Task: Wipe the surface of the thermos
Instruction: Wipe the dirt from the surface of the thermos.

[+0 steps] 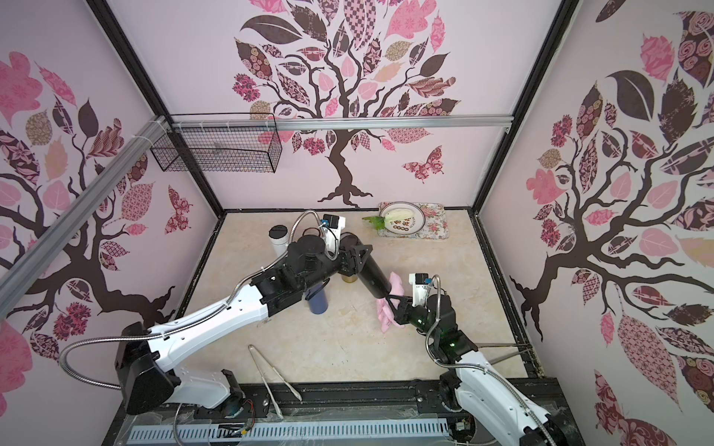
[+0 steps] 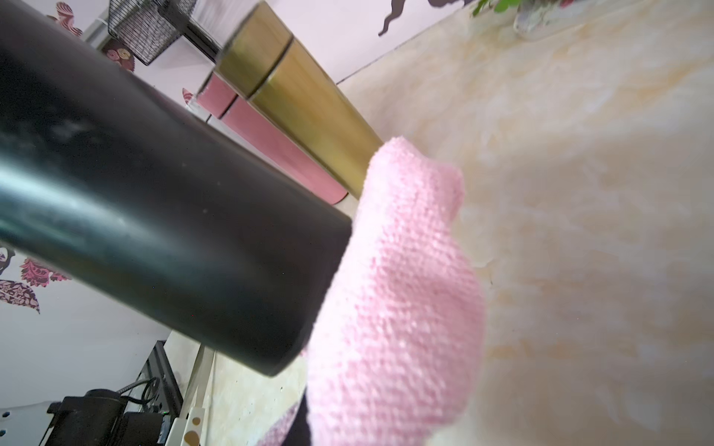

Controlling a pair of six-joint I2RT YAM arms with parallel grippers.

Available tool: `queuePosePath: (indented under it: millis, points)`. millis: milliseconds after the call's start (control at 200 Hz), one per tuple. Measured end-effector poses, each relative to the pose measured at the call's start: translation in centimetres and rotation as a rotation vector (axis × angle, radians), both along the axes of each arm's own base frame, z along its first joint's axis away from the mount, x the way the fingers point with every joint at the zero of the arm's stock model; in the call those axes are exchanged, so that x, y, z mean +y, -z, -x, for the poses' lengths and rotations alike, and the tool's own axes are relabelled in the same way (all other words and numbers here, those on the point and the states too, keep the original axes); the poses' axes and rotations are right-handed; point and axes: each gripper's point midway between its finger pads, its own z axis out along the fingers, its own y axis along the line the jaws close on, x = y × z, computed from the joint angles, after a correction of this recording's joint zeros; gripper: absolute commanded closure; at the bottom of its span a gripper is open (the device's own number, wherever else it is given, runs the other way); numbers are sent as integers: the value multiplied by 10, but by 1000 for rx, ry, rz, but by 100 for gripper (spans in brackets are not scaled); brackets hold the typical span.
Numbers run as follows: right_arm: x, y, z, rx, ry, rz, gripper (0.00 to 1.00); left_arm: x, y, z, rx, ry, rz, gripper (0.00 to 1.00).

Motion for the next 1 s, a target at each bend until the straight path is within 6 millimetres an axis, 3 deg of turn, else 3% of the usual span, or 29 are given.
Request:
queuePosePath:
  millis: [155,505,795,1000]
  points:
    - [-2,-16,-4,-44,17,-20,100,6,-6,3,-7,-6,-5,100]
    - [10,18,-3,53,-38,-67,100,-4,3,1,8,21,-19,100]
    - [13,21,-3,85,-49,-103,100,-28,10,-20,-9,21,-28,100]
    - [4,22,-5,94,-1,-99,100,-31,12,-25,-22,9,-38,100]
